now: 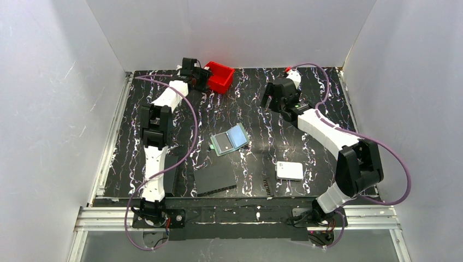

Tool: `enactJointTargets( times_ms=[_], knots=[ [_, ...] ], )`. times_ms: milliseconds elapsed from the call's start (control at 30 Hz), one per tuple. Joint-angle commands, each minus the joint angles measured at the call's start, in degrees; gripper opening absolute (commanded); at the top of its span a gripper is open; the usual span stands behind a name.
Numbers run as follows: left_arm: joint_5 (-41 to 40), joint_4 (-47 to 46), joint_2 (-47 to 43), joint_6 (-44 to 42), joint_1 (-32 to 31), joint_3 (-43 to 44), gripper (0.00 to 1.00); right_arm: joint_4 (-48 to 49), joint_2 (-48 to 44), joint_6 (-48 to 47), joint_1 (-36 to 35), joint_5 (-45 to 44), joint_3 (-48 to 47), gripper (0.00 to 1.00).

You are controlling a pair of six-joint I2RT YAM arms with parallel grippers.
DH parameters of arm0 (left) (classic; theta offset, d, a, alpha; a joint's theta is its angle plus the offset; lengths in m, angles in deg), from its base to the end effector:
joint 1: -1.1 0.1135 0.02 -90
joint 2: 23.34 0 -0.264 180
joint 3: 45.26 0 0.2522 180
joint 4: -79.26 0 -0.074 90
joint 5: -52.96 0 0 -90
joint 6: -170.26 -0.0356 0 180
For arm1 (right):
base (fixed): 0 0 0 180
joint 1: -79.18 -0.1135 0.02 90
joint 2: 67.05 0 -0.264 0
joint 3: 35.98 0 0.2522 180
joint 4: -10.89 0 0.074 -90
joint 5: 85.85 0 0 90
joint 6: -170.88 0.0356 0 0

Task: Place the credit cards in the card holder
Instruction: Move the storage box to the center of the board.

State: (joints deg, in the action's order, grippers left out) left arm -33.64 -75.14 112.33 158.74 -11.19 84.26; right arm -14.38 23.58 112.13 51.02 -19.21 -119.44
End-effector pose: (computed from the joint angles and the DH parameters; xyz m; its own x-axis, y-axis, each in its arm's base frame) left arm 0.5396 -0.1197 0.2133 -0.3592 -0.9228 -0.1392 -0.4515 0.3024 -0.8395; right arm 0.3268 0.1589 0.2888 -0.4760 0.2854 -0.8318 0.1272 0.9583 0.2560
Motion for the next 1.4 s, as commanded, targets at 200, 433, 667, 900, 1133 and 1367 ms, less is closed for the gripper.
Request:
enactJointTargets(
  times_ms=[200,433,667,900,1133,1367],
  knots=[
    [-4.0,-1.2,1.2,1.2,0.0,0.9,0.44,2.3,-3.5,-0.2,2.2,1.2,1.6,0.96],
    [-4.2,0.5,3.0,0.4,0.0,3.4,0.41,2.2,-3.7,-0.3,2.5,1.2,1.7,0.96],
    [-4.8,0.7,3.1,-0.5,-0.1,3.8,0.35,2.4,-4.0,-0.2,2.6,1.3,2.1,0.96],
    [-4.8,1.7,3.9,-0.7,-0.1,5.2,0.27,2.2,-4.3,-0.4,2.7,1.3,1.9,0.96],
    [-4.9,2.7,3.5,-1.2,-0.1,5.8,0.20,2.3,-4.3,-0.4,2.8,1.1,2.1,0.96],
    [-4.4,3.8,3.5,-0.6,-0.1,6.4,0.15,2.5,-4.4,-0.4,2.8,1.3,1.9,0.95]
  ],
)
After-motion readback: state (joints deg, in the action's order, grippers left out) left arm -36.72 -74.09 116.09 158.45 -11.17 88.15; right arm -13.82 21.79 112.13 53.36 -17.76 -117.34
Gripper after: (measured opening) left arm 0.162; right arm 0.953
